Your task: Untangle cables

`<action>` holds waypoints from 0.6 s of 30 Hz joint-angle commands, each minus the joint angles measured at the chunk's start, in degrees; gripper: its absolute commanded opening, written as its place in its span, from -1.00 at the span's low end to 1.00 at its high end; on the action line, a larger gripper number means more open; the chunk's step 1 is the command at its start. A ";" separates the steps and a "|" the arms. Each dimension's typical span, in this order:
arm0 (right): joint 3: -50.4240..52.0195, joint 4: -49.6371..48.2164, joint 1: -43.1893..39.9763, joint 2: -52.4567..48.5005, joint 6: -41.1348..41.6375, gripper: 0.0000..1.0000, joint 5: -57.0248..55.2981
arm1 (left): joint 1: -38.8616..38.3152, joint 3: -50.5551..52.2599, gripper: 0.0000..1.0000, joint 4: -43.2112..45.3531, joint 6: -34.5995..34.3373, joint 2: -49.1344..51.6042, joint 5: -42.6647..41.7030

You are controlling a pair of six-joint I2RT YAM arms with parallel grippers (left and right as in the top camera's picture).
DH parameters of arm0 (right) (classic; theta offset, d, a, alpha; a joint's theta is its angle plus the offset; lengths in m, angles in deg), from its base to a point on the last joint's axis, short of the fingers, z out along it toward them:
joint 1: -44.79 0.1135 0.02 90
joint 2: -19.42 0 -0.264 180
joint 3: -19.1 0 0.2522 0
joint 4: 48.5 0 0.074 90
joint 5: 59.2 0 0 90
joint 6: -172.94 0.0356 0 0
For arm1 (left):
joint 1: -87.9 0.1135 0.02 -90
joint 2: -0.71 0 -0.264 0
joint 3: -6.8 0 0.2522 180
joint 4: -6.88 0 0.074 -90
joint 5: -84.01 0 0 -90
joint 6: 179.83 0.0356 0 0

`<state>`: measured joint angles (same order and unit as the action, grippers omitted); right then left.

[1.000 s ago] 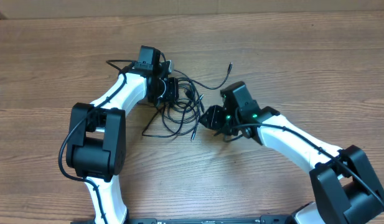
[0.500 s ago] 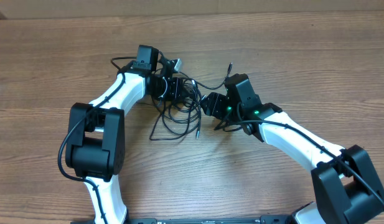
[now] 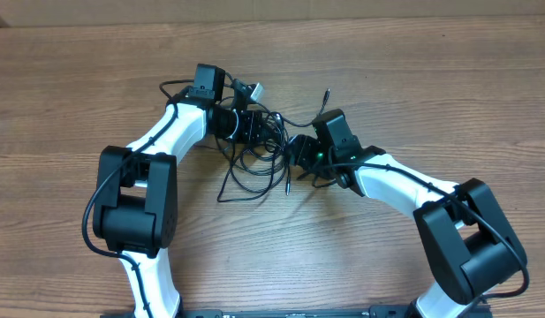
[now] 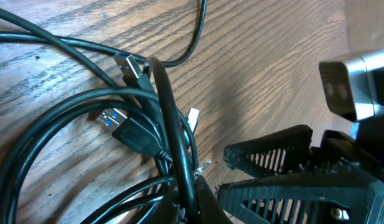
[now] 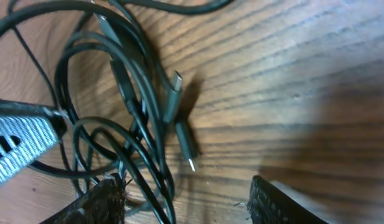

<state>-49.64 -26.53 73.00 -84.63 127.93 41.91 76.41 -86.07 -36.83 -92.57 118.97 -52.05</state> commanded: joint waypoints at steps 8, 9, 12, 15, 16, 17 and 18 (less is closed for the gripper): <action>-0.85 -1.95 1.05 -1.88 0.20 0.15 -0.59 | 0.09 0.20 -0.92 0.28 4.07 -0.39 -8.87; -0.85 -1.99 1.22 -1.95 0.20 0.15 -0.59 | 0.11 0.20 -0.92 0.28 4.09 -0.39 -8.85; -0.85 -1.97 1.36 -1.95 0.20 0.13 -0.61 | 0.11 0.20 -0.91 0.28 4.07 -0.39 -8.87; -0.85 -2.36 1.36 -1.97 0.20 0.06 -0.61 | 0.11 0.20 -0.92 0.28 4.07 -0.39 -8.90; -0.85 -2.47 1.36 -2.05 0.20 0.06 -0.61 | 0.11 0.20 -0.92 0.28 4.07 -0.39 -8.90; -0.85 -2.67 1.36 -2.19 0.20 0.06 -0.61 | 0.09 0.20 -0.91 0.31 4.07 -0.39 -8.90; -0.85 -3.04 1.36 -2.40 0.20 0.06 -0.61 | 0.09 0.20 -0.91 0.28 4.07 -0.39 -8.92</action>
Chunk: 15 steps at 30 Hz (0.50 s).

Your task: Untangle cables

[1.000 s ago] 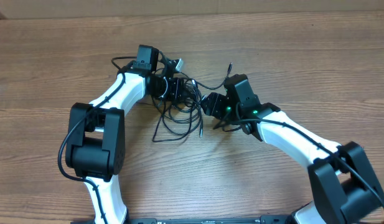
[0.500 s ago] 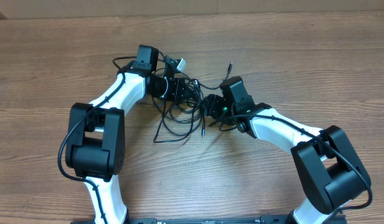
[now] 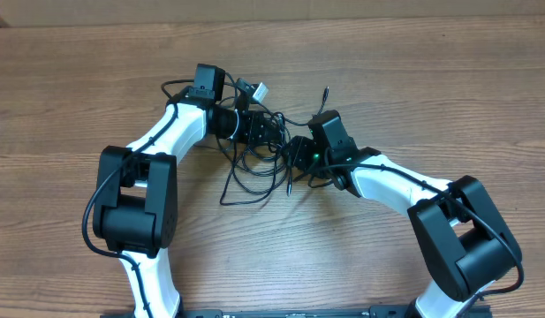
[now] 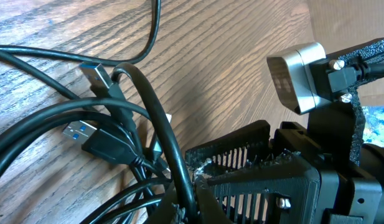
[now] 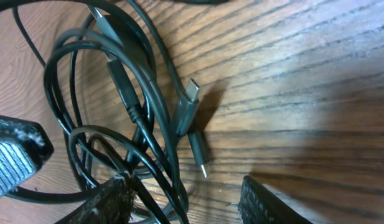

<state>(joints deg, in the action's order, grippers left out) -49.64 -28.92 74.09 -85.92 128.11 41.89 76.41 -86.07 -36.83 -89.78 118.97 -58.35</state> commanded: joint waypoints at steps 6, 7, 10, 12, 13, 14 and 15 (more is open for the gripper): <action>-0.85 -2.21 0.33 -3.37 0.07 0.06 -0.55 | 0.09 0.20 -0.92 0.28 1.27 -0.39 -2.60; -0.85 -2.69 0.33 -4.02 0.09 0.06 -0.52 | 0.07 0.20 -0.91 0.28 1.27 -0.39 -2.60; -0.85 -3.50 0.33 -5.38 1.40 -0.05 -0.50 | 0.09 0.20 -0.92 0.28 1.27 -0.39 -2.58; -0.85 -3.50 0.33 -5.70 1.49 -0.19 -0.37 | 0.15 0.20 -0.92 0.26 1.29 -0.39 -2.56; -0.85 -3.50 0.31 -5.70 1.49 -0.24 -0.37 | 0.20 0.20 -0.91 0.26 1.27 -0.39 -2.56; -0.85 -3.69 0.33 -5.70 1.49 -0.29 -0.35 | 0.20 0.20 -0.91 0.26 1.27 -0.39 -2.56; -0.85 -3.96 0.33 -5.70 1.49 -0.35 -0.37 | 0.20 0.20 -0.91 0.26 1.27 -0.39 -2.56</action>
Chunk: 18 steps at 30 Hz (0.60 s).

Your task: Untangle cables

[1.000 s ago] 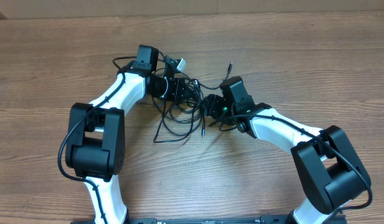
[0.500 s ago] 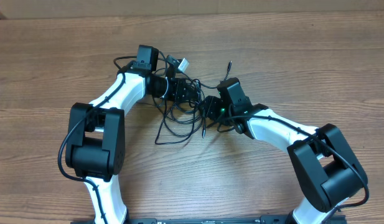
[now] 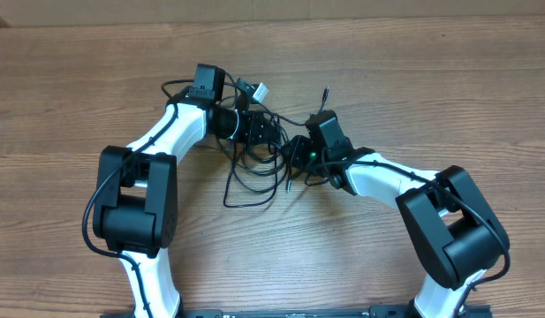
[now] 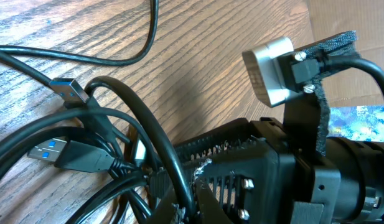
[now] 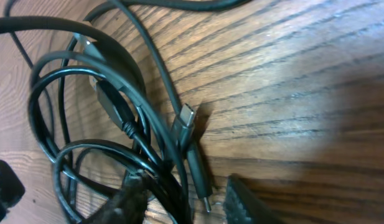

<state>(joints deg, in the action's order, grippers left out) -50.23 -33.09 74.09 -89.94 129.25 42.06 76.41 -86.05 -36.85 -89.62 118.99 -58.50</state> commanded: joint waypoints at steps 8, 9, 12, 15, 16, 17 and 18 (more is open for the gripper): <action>-0.26 -0.11 0.33 -1.68 0.20 -0.43 -0.55 | 0.20 0.17 -0.91 0.31 1.11 -0.42 -2.45; -0.26 -0.15 0.33 -1.68 0.13 -0.43 -0.55 | 0.20 0.17 -0.91 0.31 1.11 -0.42 -2.45; -0.26 -0.17 0.33 -1.75 0.13 -0.43 -0.59 | 0.20 0.17 -0.91 0.35 1.11 -0.42 -2.43; -0.26 -0.68 0.33 -2.21 0.13 -0.43 -0.59 | 0.20 0.17 -0.91 0.44 1.09 -0.42 -2.43; -0.26 -0.96 0.33 -2.38 0.13 -0.43 -0.57 | 0.20 0.17 -0.92 0.44 1.11 -0.42 -2.45; -0.26 -1.22 0.33 -2.67 0.13 -0.41 -0.57 | 0.20 0.17 -0.92 0.44 1.09 -0.42 -2.43; -0.26 -1.25 0.33 -2.84 0.15 -0.39 -0.55 | 0.20 0.17 -0.92 0.44 1.09 -0.42 -2.43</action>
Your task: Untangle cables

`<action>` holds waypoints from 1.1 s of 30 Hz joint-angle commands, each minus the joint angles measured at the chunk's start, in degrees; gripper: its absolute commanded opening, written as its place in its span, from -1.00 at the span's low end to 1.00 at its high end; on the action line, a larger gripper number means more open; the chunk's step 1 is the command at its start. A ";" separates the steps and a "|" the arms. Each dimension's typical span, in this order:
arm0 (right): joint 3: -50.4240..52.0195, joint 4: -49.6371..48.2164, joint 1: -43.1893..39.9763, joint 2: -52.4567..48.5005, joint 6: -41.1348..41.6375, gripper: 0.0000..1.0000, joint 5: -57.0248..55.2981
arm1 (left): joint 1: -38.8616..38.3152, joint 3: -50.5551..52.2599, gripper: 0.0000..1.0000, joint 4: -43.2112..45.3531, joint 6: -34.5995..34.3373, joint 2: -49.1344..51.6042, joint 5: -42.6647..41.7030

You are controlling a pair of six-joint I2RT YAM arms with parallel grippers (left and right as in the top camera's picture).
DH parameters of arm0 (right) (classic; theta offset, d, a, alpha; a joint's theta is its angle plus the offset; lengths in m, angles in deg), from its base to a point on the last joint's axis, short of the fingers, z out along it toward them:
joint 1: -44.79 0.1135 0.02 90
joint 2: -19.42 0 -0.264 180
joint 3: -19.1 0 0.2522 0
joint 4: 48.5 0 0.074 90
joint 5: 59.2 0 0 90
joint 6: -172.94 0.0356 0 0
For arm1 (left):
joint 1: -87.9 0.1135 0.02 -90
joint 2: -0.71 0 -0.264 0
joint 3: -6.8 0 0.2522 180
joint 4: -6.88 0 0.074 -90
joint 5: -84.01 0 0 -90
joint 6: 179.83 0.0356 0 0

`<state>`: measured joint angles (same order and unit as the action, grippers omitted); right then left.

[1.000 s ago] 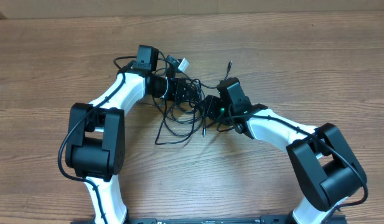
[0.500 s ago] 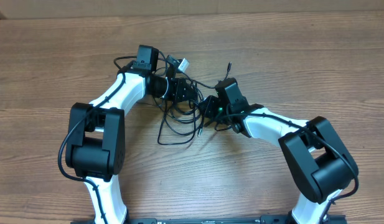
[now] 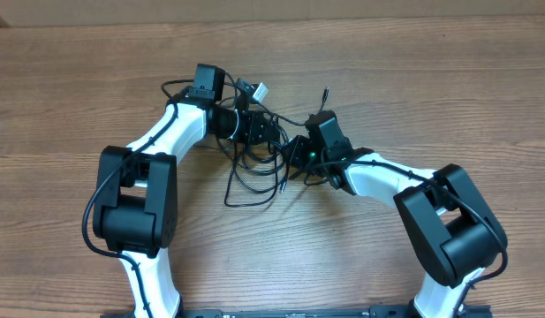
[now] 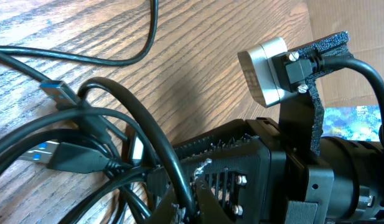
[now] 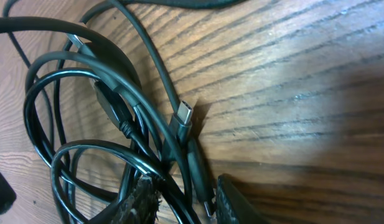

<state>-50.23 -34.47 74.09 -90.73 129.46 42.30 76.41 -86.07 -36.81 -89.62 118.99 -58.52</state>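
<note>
A knot of black cables (image 3: 257, 155) lies on the wooden table between both arms. My left gripper (image 3: 265, 131) sits at the knot's upper edge; in its wrist view the left gripper (image 4: 187, 210) is shut on a thick black cable (image 4: 148, 134). My right gripper (image 3: 294, 152) presses in from the right. In its own view the right gripper (image 5: 182, 205) is open with a narrow gap, several cable strands and a thin plug lying between its fingers (image 5: 140, 200). A USB-C plug (image 5: 184, 116) lies just ahead of them.
A white connector (image 3: 257, 90) pokes out behind the knot, and a thin lead ends at a small plug (image 3: 327, 91) to the right. The right arm's wrist camera (image 4: 266, 71) is close in front of the left gripper. Bare wood surrounds the tangle.
The right gripper's fingers stand closer together around the strands. In the left wrist view the USB plugs sit slightly further left. The left gripper still clamps the thick cable.
The left gripper held the thick black cable at every moment. The right gripper stood wide open at the knot's right side, then sat nearer the left gripper with its gap narrower each time, and now has several strands between its fingers.
</note>
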 commanded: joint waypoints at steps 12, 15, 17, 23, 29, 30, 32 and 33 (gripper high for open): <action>-0.26 -0.44 0.33 -2.51 -0.11 -0.73 -0.79 | 0.20 0.20 -0.92 0.42 1.11 -0.42 -2.36; -0.26 -0.42 0.33 -2.51 -0.13 -0.92 -0.79 | 0.20 0.20 -0.91 0.42 1.09 -0.42 -2.36; -0.26 -0.42 0.33 -2.51 -0.55 -0.92 -0.74 | 0.20 0.20 -0.92 0.42 1.09 -0.42 -2.32; -0.26 -0.42 0.31 -2.51 -0.52 -0.92 -0.76 | 0.20 0.20 -0.91 0.42 1.01 -0.42 -1.22; -0.26 -0.39 0.31 -2.51 -0.50 -0.92 -0.74 | 0.20 0.20 -0.92 0.39 0.90 -0.42 -1.20; -0.26 -0.42 0.31 -2.51 -0.50 -0.92 -0.76 | 0.20 0.20 -0.92 0.42 0.90 -0.42 -1.05; -0.26 -0.50 0.31 -2.51 -0.48 -0.92 -0.76 | 0.20 0.20 -0.92 0.42 0.87 -0.42 -0.87; -0.26 -0.57 0.31 -2.51 -0.48 -0.92 -0.76 | 0.20 0.20 -0.91 0.42 0.90 -0.42 -0.87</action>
<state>-50.25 -35.49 74.31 -91.65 129.18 43.03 76.41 -86.07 -36.77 -89.65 118.99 -58.28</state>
